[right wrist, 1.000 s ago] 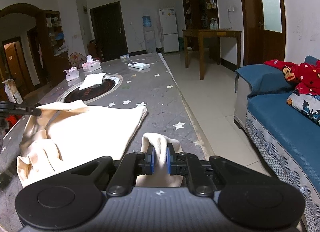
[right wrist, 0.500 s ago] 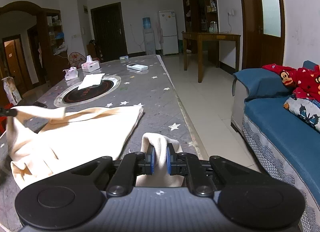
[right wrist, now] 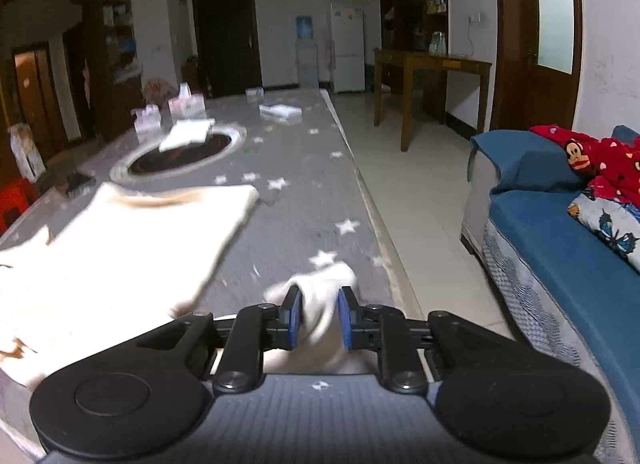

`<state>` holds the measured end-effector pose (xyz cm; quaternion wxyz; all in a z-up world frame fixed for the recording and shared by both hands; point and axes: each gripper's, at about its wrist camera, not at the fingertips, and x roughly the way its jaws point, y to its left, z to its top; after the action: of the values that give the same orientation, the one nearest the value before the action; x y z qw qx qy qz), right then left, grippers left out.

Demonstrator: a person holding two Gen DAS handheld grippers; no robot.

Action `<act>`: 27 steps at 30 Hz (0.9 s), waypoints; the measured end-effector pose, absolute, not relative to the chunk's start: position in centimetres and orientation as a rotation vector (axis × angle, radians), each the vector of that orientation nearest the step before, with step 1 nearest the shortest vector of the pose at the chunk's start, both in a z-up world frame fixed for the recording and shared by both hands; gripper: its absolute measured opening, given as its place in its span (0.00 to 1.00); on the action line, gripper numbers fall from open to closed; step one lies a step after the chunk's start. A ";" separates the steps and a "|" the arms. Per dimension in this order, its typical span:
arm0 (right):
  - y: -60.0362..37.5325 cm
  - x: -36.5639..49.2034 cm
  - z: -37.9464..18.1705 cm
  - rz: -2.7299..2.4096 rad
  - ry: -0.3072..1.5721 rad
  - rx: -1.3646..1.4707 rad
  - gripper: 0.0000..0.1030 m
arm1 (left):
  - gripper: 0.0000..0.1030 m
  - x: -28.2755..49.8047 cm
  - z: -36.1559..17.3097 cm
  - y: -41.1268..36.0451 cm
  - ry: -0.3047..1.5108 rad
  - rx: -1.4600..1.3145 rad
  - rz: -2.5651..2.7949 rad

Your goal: Fold clothes

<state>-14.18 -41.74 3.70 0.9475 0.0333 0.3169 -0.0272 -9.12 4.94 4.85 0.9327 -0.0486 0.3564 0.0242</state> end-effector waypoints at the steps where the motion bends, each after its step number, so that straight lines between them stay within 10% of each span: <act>1: -41.9 -14.3 3.5 -0.060 0.656 0.066 0.17 | 0.04 -9.5 4.6 5.1 0.743 -0.102 0.055; 8: -42.4 -14.5 3.0 -0.080 0.694 0.037 0.17 | 0.12 -11.2 3.4 5.8 0.857 -0.064 0.077; 19: -43.3 -13.3 6.2 -0.118 0.623 -0.040 0.35 | 0.53 -10.3 7.1 6.6 0.766 0.022 0.092; 27: -41.5 -10.3 6.4 -0.013 0.626 -0.049 0.35 | 0.52 -6.6 8.1 4.6 0.723 -0.002 0.004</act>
<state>-10.33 -41.54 6.43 0.9511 -0.0243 0.3078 -0.0062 -6.55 4.55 8.09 0.9354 -0.0010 0.3536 0.0018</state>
